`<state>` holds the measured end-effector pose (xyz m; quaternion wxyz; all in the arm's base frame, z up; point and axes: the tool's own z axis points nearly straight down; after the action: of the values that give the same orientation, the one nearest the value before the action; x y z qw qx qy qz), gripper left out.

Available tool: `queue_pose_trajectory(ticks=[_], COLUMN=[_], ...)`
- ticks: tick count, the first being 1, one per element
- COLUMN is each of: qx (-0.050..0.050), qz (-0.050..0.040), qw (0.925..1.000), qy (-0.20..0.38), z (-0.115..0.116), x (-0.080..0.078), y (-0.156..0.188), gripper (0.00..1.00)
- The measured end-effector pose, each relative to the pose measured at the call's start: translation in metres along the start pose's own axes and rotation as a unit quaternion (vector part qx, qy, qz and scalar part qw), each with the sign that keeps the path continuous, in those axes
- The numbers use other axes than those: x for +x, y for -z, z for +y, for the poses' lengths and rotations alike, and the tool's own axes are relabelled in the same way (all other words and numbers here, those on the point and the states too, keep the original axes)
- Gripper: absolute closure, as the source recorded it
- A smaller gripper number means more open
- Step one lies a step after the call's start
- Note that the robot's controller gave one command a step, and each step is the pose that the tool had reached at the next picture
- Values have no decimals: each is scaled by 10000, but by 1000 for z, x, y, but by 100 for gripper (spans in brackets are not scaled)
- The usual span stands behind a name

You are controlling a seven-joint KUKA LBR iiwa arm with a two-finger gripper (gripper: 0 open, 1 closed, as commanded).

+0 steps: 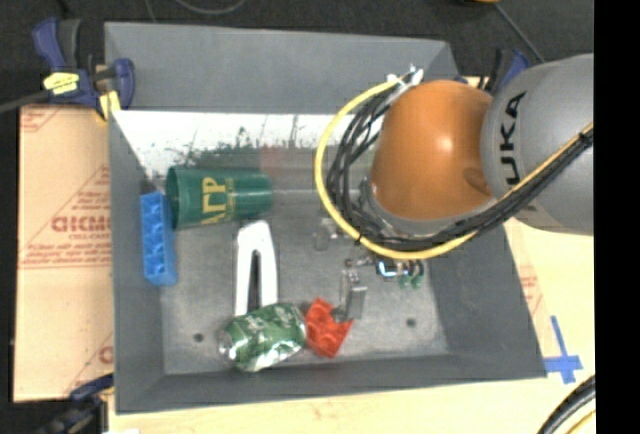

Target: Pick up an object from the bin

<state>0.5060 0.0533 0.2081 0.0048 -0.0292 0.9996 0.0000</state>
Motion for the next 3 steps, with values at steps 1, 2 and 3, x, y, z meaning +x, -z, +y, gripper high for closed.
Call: queue_pose_trajectory(ticks=[1, 2, 3], qx=[-5, -7, 3], qz=[18, 46, 47], qw=[9998, 9999, 9977], qy=[187, 162, 682], z=[10, -12, -21], x=[13, 13, 17], y=[-61, -88, -114], gripper=[0, 0, 0])
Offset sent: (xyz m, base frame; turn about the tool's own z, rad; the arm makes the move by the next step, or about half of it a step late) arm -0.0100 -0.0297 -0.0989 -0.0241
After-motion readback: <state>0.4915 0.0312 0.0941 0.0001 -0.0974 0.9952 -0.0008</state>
